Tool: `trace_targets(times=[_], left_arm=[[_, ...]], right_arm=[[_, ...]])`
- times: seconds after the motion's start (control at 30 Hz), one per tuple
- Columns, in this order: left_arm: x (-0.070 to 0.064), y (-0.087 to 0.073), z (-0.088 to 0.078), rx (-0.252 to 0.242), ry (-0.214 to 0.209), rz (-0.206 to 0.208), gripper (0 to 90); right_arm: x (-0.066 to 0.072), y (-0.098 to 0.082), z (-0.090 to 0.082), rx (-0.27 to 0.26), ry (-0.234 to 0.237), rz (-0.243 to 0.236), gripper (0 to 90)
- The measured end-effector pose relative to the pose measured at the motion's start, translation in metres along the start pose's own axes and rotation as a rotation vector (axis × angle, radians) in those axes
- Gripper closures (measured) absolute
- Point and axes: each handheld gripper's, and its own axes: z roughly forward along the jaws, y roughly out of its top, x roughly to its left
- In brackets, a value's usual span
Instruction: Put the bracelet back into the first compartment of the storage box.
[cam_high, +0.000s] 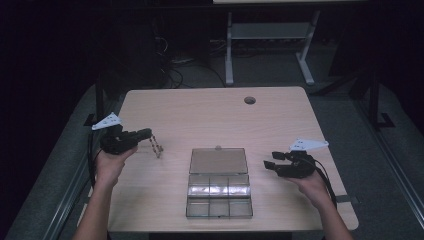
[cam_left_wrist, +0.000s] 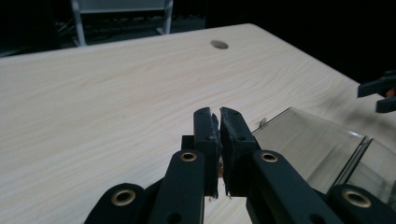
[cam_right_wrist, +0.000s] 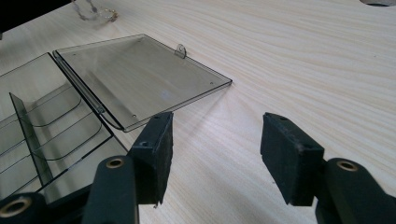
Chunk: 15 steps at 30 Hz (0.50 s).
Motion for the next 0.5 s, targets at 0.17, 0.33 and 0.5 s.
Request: trace_targets(times=[0.17, 0.33, 0.5], left_arm=[[-0.01, 0.014, -0.007, -0.023, -0.028, 0.013, 85.9], [-0.022, 0.024, -0.013, -0.043, -0.056, 0.035, 85.9], [-0.032, 0.031, -0.019, -0.067, -0.084, 0.052, 85.9]], right_arm=[[0.001, 0.0, -0.001, -0.003, 0.0, -0.001, 43.4], [0.0, 0.0, 0.0, 0.001, -0.001, -0.004, 43.5], [0.002, 0.0, 0.001, 0.003, -0.001, -0.007, 43.5]])
